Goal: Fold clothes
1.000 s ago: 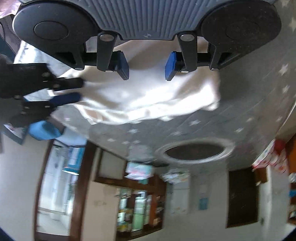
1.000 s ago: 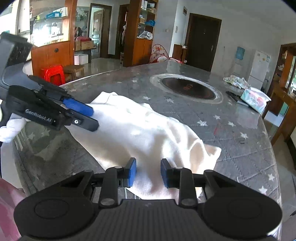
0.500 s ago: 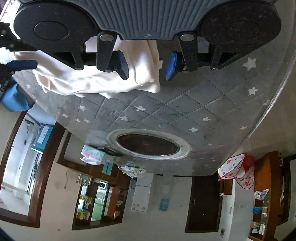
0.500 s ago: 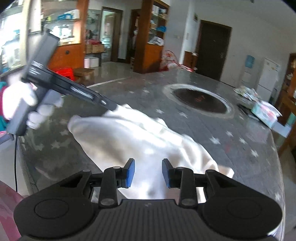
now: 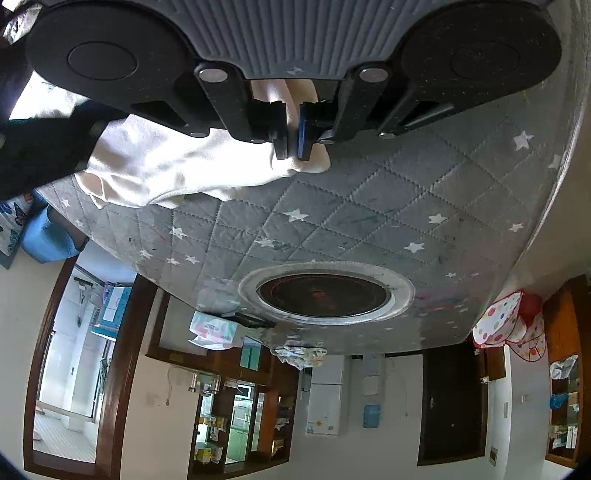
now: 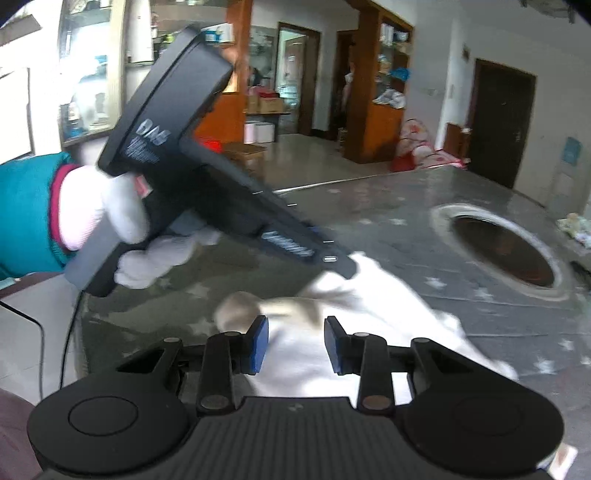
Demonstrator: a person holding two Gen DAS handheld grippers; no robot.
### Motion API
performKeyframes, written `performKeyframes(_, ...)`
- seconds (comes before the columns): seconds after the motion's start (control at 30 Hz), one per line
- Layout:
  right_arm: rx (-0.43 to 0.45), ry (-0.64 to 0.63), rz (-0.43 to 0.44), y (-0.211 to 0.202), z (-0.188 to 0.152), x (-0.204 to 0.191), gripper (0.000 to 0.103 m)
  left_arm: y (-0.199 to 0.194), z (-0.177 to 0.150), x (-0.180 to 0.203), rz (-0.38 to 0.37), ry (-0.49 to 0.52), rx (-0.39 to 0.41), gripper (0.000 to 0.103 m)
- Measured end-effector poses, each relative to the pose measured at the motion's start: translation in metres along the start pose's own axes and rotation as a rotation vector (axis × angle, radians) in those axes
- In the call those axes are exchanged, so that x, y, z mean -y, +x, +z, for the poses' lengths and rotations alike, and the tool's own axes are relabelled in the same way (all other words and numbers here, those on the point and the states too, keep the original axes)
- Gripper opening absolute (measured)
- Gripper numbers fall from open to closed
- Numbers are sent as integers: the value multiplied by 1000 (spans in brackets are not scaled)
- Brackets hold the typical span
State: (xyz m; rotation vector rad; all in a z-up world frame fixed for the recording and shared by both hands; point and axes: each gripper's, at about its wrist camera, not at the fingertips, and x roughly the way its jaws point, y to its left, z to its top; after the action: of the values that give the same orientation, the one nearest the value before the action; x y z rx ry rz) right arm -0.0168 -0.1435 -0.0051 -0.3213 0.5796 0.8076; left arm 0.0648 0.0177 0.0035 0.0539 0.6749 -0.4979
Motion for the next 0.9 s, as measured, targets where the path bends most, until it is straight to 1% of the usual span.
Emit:
performKeyframes(0.1,-30,-23,52,12,-4,-11,33,4,1,-5,-5,-2,-4,6)
performKeyframes(0.2,-50,-53,62,19,-7,-20,39,12,-1,-12,-11,-19,-29,6)
performKeyframes(0.27,-36,-41,68,15,-3,-20,39,16,-3,-14,-16,-22,-42,6)
performKeyframes(0.37,-4,-12,81,11,2,-18,39,15,-3,-15,-26,-32,-37,6)
performKeyframes(0.43,-32,-12,109,16,0,-22,40,15,-3,-16,-20,-33,-36,7)
performKeyframes(0.5,-41,-50,107,22,-4,-27,41,17,-3,-17,-12,-36,-41,7)
performKeyframes(0.53,-38,-42,105,19,-4,-26,40,19,-4,-18,-9,-38,-45,7)
performKeyframes(0.6,-26,-18,105,9,-3,-23,40,18,-5,-18,-3,-40,-45,9)
performKeyframes(0.63,-16,-4,106,2,-3,-21,39,17,-5,-18,1,-42,-43,12)
performKeyframes(0.67,-5,6,99,-8,-4,-19,39,16,-5,-18,6,-45,-43,17)
performKeyframes(0.77,-2,45,44,-33,-7,-2,39,8,-5,-13,-1,-49,-30,17)
performKeyframes(0.9,-9,133,-103,-62,-26,32,39,-4,-4,-3,-19,-50,-8,17)
